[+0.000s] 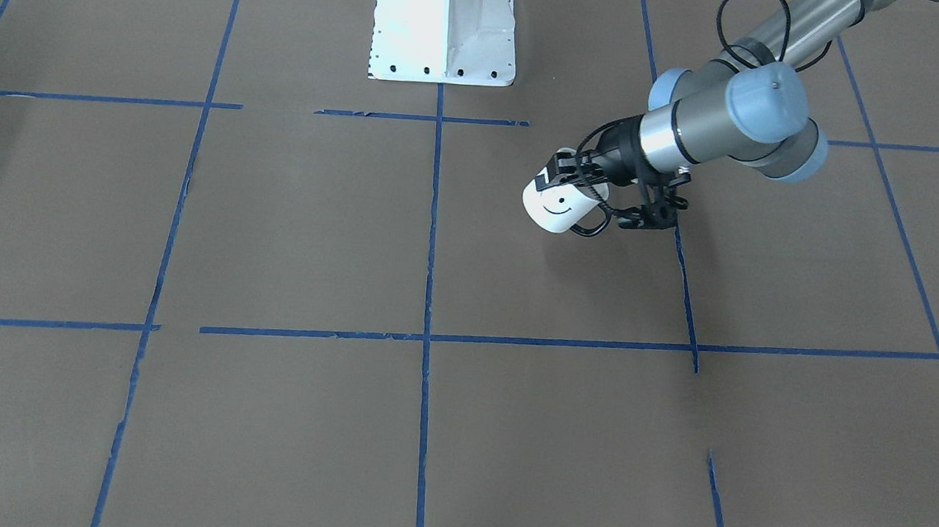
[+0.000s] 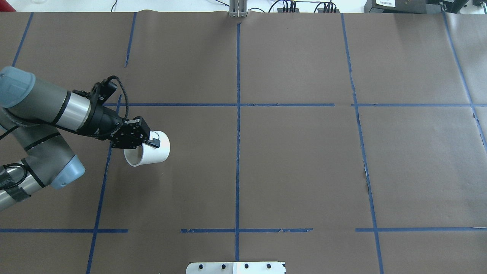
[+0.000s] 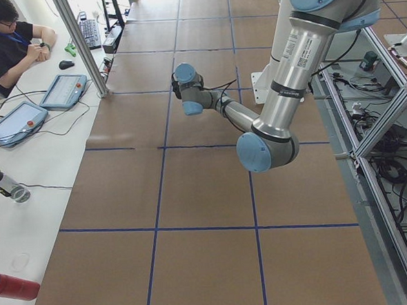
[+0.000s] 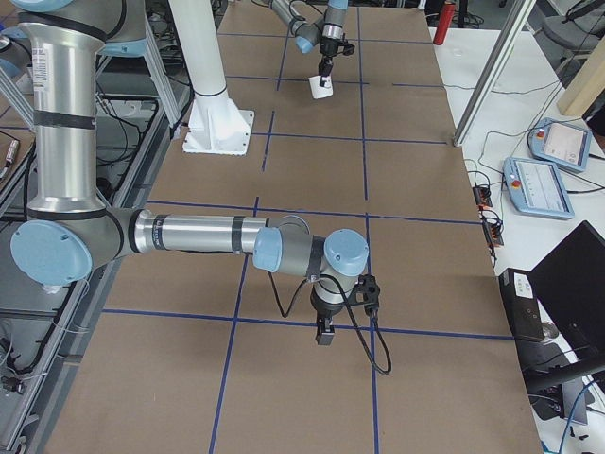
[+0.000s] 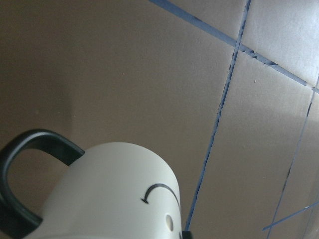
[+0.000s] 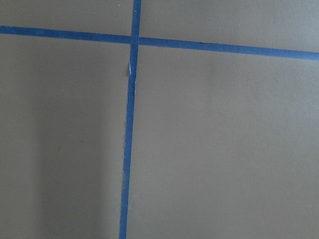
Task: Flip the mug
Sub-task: 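Lift the mug with the left gripper and rotate it upright, moving farther from the robot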
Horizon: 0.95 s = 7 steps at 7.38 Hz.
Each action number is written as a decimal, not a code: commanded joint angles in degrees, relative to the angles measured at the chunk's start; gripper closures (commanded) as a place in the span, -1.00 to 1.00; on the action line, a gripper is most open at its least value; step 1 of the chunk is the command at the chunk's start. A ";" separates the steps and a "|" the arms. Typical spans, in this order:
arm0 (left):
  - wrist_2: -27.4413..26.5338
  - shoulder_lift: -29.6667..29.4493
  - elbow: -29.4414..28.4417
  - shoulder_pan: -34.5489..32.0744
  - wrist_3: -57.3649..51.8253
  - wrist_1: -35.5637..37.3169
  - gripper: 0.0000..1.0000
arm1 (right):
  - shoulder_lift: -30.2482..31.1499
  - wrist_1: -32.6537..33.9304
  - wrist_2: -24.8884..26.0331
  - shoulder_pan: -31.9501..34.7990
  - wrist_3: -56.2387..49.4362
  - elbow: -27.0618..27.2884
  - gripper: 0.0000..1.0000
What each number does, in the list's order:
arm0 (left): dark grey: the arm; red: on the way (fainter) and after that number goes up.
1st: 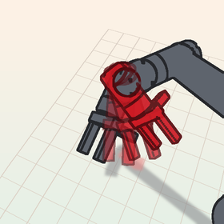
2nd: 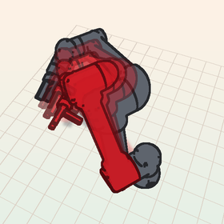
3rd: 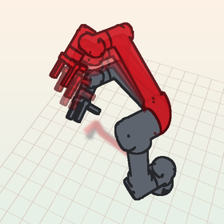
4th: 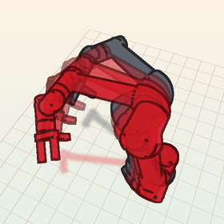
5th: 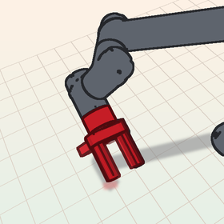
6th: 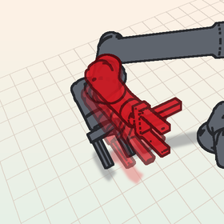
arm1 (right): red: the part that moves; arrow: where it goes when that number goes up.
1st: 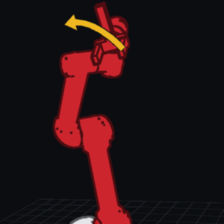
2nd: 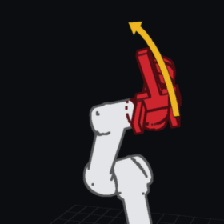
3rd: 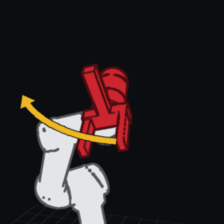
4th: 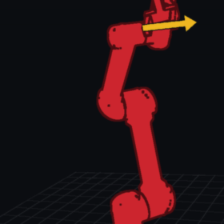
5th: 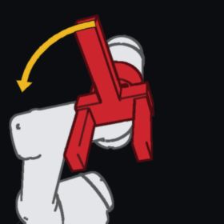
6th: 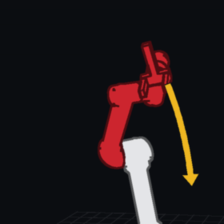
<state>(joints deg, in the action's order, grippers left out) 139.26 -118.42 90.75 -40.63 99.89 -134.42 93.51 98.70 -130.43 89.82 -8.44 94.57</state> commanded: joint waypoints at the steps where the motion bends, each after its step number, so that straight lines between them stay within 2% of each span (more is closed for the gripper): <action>1: -1.00 -11.69 -0.30 4.22 0.21 24.44 1.00 | 0.00 0.00 0.00 0.00 0.00 0.00 -1.00; 2: -3.44 -16.10 -1.70 6.24 0.91 30.47 1.00 | 0.00 0.00 0.00 0.00 0.00 0.00 -1.00; 4: -3.55 -22.80 -11.07 8.98 2.49 33.25 1.00 | 0.00 0.00 0.00 0.00 0.00 0.00 -1.00; 7: -6.96 -22.82 -12.79 9.43 1.89 33.17 1.00 | 0.00 0.00 0.00 0.00 0.00 0.00 -1.00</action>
<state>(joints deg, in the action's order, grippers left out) 134.31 -140.93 78.81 -31.35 102.13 -101.26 93.51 98.70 -130.43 89.83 -8.44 94.57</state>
